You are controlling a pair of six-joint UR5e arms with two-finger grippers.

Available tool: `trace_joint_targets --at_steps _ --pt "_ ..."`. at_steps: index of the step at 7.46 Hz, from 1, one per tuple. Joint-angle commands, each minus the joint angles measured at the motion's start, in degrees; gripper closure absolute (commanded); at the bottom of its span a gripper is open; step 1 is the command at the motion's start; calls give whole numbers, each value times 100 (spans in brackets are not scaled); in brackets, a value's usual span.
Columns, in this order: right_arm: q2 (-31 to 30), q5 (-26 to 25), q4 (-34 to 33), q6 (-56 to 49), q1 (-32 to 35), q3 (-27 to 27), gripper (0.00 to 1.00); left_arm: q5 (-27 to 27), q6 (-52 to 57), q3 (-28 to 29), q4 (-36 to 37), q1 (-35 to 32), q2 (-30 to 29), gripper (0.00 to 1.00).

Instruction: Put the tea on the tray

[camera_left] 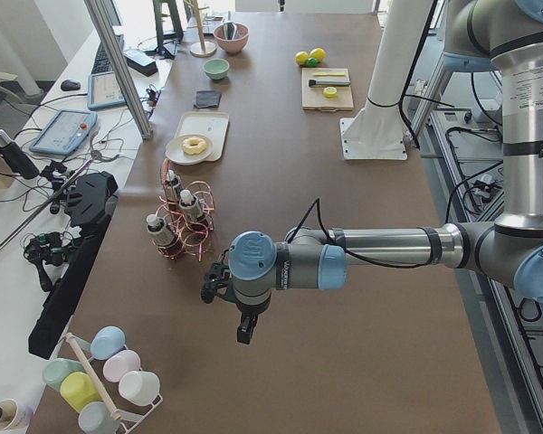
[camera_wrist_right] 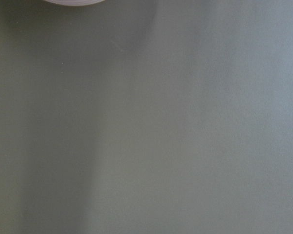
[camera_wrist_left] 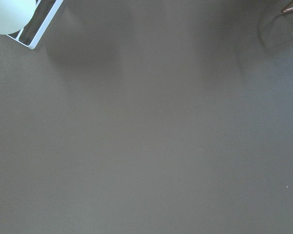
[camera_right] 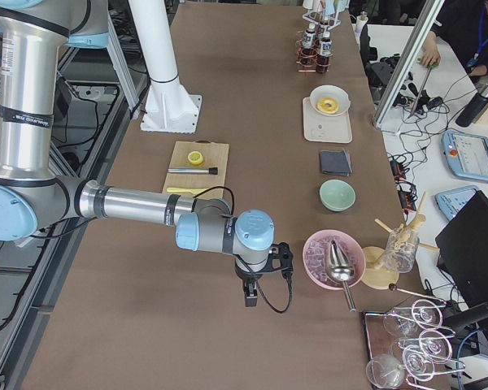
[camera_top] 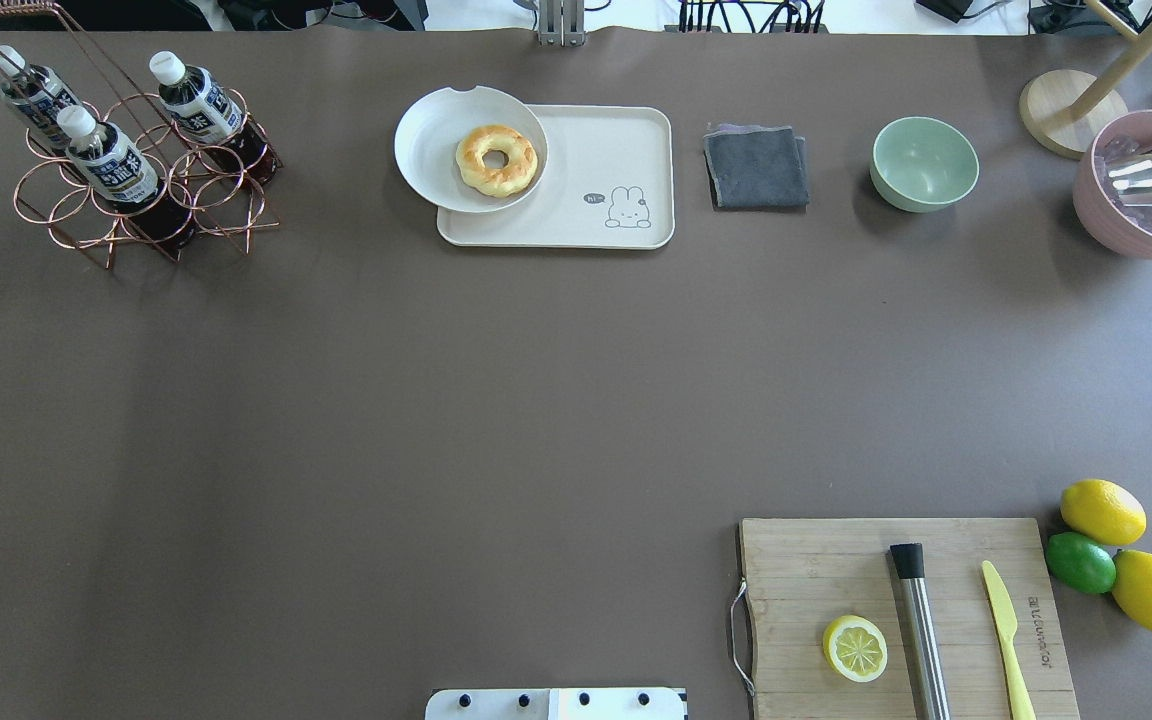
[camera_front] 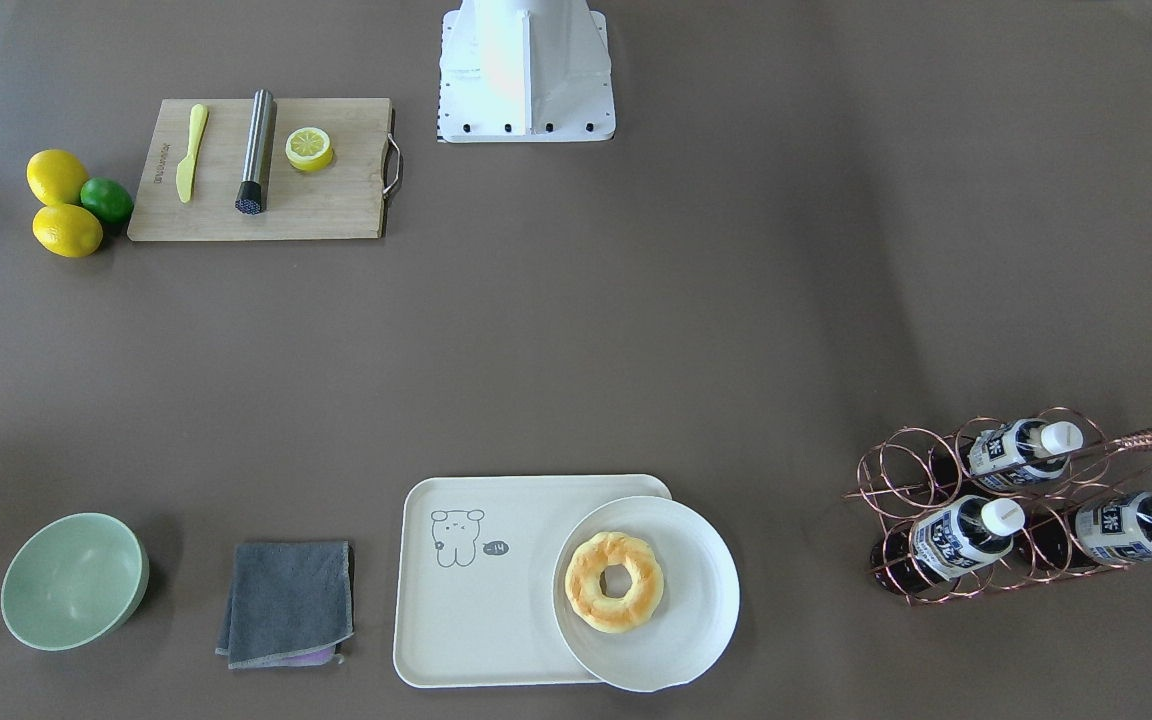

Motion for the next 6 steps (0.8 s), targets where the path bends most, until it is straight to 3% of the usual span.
trace_joint_targets --at_steps 1,6 --pt "0 12 0 2 -1 4 0 14 0 -21 -1 4 1 1" --pt "9 12 0 2 -1 4 0 6 -26 -118 -53 -5 -8 1"
